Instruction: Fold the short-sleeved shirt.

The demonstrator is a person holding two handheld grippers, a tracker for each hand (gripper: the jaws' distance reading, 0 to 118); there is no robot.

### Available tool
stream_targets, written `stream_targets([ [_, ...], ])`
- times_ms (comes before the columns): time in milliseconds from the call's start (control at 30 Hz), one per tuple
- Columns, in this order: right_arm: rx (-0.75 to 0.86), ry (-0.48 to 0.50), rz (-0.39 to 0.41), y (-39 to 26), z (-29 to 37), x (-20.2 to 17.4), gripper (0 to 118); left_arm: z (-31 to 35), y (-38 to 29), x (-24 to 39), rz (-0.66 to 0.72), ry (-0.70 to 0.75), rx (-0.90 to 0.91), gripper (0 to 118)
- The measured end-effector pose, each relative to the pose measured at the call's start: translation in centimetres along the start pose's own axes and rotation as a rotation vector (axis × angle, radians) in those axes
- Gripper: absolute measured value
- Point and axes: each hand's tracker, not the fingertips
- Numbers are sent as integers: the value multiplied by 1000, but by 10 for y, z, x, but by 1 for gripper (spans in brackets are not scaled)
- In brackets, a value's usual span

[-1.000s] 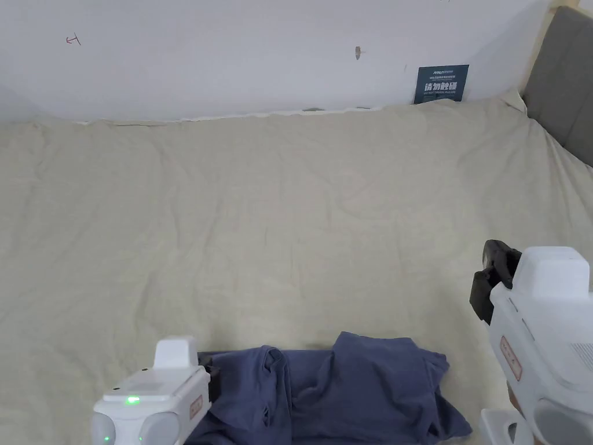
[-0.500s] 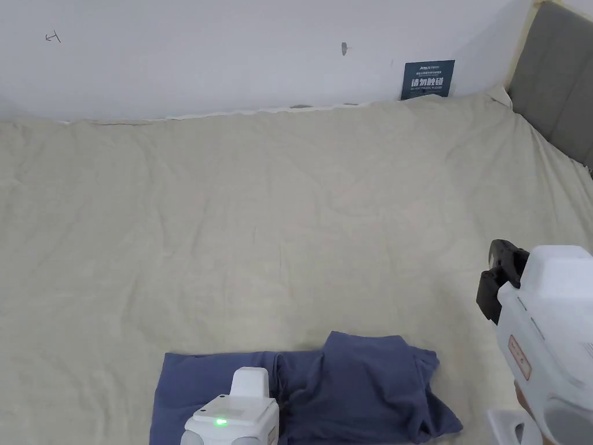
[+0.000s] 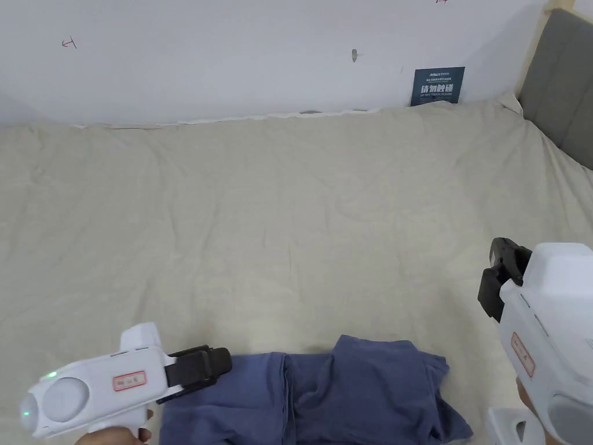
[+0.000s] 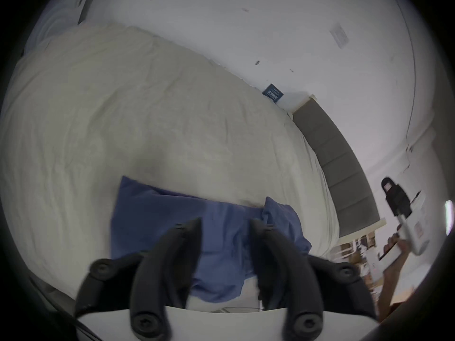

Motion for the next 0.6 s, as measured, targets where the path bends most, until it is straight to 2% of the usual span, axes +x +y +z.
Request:
stream_targets([
  [67,-7,11,-5,-1,-2,-2,2,2,6,-22,48,36,-35,90],
  [100,-10,13,-5,-1,-3,-4,2,0,8,-29,65,46,-65,112],
  [133,-14,12,-3,-2,-3,-6,2,-1,8,-38,88,61,-82,118],
  [367,-48,20,-3,-8,-9,-11,2,-25,3,-86,187,17,-140,116],
  [500,-66,18,-5,-11,-12,-12,2,-42,-10,-103,232,7,-134,71],
  [600,-72,16,-3,-11,-14,-11,2,-43,-18,-102,189,26,-99,56],
])
